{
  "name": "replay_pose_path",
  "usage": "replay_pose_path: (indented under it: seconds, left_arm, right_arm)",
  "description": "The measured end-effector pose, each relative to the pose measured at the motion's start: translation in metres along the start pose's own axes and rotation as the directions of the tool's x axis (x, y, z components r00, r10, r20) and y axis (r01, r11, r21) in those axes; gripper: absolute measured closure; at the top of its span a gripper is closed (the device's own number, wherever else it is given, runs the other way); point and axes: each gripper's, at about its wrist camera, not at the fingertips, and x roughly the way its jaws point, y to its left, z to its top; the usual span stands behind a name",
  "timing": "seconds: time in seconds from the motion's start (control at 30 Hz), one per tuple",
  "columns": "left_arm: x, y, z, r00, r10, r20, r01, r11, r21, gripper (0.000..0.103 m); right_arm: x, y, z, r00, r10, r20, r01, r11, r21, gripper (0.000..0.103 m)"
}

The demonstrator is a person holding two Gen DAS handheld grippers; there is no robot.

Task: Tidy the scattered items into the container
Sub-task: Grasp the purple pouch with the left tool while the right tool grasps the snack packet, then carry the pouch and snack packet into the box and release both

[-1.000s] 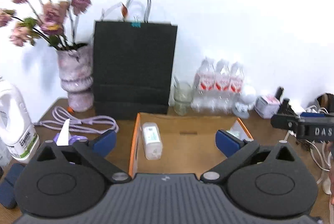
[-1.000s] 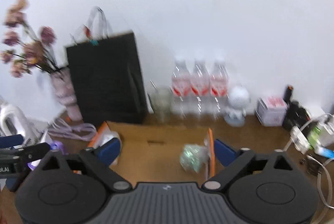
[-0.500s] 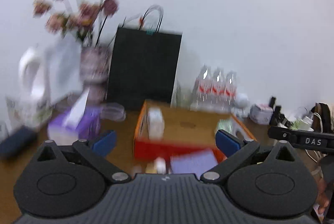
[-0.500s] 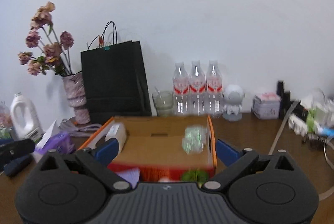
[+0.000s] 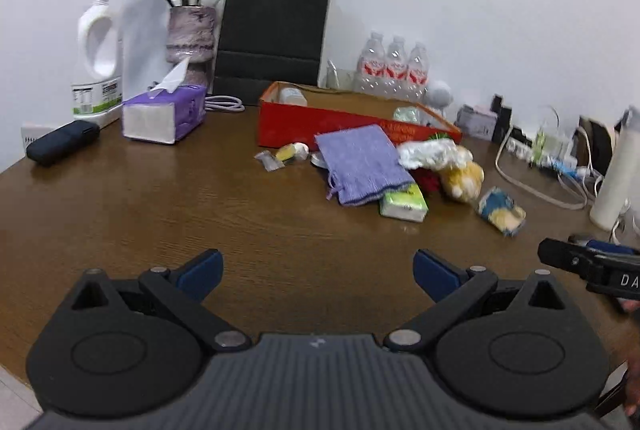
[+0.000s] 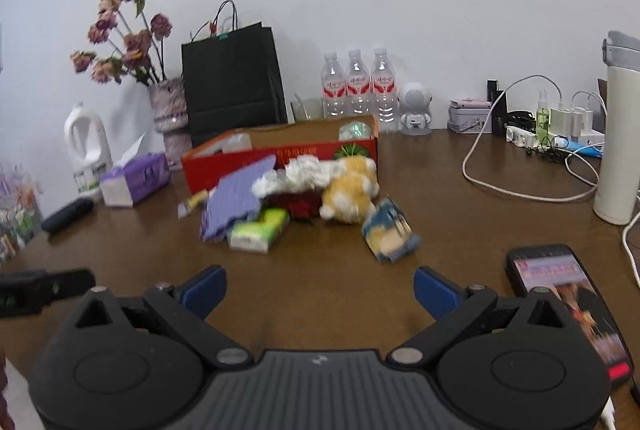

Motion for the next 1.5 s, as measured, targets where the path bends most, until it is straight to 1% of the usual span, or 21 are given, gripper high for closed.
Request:
replay_pose_path:
  seconds: [0.1,0.23,0.3,0.33,0.37,0.43,0.5,0.53,0.57,0.6,0.67,0.7,0.73,0.83,0.93,1.0,1.1,1.2,1.27,1.4,1.5]
  left_arm:
    - [0.02,-0.005,0.005,0.999,-0.032,-0.023,0.033,0.999,0.033,0.0]
    - [0.063,-0.011,0.04,0.997,-0.059,0.052,0.05,0.983,0.174,0.002]
    - [0.096,-0.011,0.062,0.998,-0.066,0.018,0.061,0.977,0.206,0.011]
    - [0.112,-0.01,0.071,0.997,-0.079,-0.013,0.08,0.978,0.194,0.017]
    - [0.132,-0.008,0.08,0.993,-0.101,-0.062,0.11,0.981,0.163,0.022]
    - [0.165,-0.003,0.091,0.981,-0.12,-0.155,0.132,0.989,0.072,0.028]
    - [0.191,0.004,0.094,0.962,-0.151,-0.226,0.151,0.988,-0.019,0.037]
    - [0.2,0.007,0.094,0.953,-0.176,-0.248,0.167,0.984,-0.058,0.046]
    - [0.206,0.012,0.093,0.943,-0.204,-0.262,0.184,0.978,-0.1,0.049]
    - [0.21,0.015,0.092,0.936,-0.226,-0.271,0.197,0.972,-0.13,0.05]
    - [0.215,0.022,0.091,0.918,-0.281,-0.281,0.235,0.954,-0.185,0.074]
    - [0.215,0.024,0.09,0.909,-0.304,-0.284,0.251,0.945,-0.211,0.079]
    - [0.214,0.026,0.089,0.907,-0.311,-0.283,0.253,0.941,-0.223,0.091]
    - [0.202,0.023,0.089,0.92,-0.293,-0.261,0.248,0.95,-0.191,0.098]
    - [0.168,0.017,0.096,0.946,-0.253,-0.203,0.234,0.966,-0.114,0.099]
    - [0.137,0.013,0.101,0.956,-0.26,-0.136,0.255,0.965,-0.058,0.1]
    - [0.092,0.008,0.104,0.967,-0.246,-0.069,0.248,0.969,0.013,0.1]
    - [0.048,0.011,0.093,0.97,-0.24,-0.031,0.241,0.971,0.015,0.1]
    - [0.024,0.013,0.077,0.968,-0.249,-0.01,0.249,0.968,0.006,0.1]
    - [-0.01,0.017,0.051,0.971,-0.239,-0.014,0.239,0.971,-0.028,0.1]
    - [-0.026,0.014,0.041,0.972,-0.236,-0.018,0.236,0.972,0.002,0.1]
  right_arm:
    - [0.011,-0.008,0.006,1.0,-0.019,-0.001,0.019,1.0,0.004,0.005]
    - [0.044,-0.022,0.024,0.998,-0.057,-0.012,0.057,0.998,0.01,0.009]
    - [0.066,-0.027,0.034,0.996,-0.073,-0.042,0.073,0.997,-0.006,0.012]
    - [0.076,-0.028,0.039,0.996,-0.075,-0.057,0.074,0.997,-0.019,0.021]
    - [0.086,-0.029,0.043,0.995,-0.075,-0.072,0.072,0.997,-0.034,0.026]
    - [0.105,-0.032,0.049,0.991,-0.08,-0.108,0.075,0.996,-0.052,0.028]
    - [0.12,-0.034,0.054,0.987,-0.088,-0.137,0.081,0.995,-0.054,0.035]
    - [0.126,-0.035,0.055,0.985,-0.089,-0.149,0.081,0.995,-0.056,0.041]
    - [0.132,-0.036,0.057,0.983,-0.085,-0.163,0.077,0.995,-0.059,0.045]
    - [0.137,-0.036,0.057,0.981,-0.083,-0.176,0.073,0.995,-0.062,0.054]
    - [0.147,-0.037,0.058,0.973,-0.086,-0.213,0.073,0.995,-0.067,0.067]
    - [0.151,-0.037,0.057,0.97,-0.082,-0.229,0.069,0.995,-0.068,0.081]
    - [0.153,-0.036,0.056,0.969,-0.08,-0.233,0.065,0.996,-0.068,0.083]
    - [0.15,-0.033,0.055,0.972,-0.078,-0.223,0.063,0.995,-0.071,0.093]
    - [0.137,-0.029,0.059,0.977,-0.058,-0.204,0.047,0.997,-0.055,0.096]
    - [0.123,-0.025,0.062,0.983,-0.04,-0.181,0.032,0.998,-0.045,0.096]
    - [0.096,-0.019,0.066,0.99,-0.005,-0.138,0.001,1.0,-0.03,0.096]
    - [0.065,-0.013,0.068,0.997,0.049,-0.06,-0.048,0.999,0.012,0.096]
    - [0.046,-0.009,0.062,0.995,0.099,-0.002,-0.098,0.993,0.061,0.096]
    - [0.023,0.002,0.043,0.991,0.128,0.032,-0.131,0.985,0.111,0.096]
    - [0.009,0.009,0.03,0.986,0.15,0.07,-0.159,0.976,0.149,0.096]
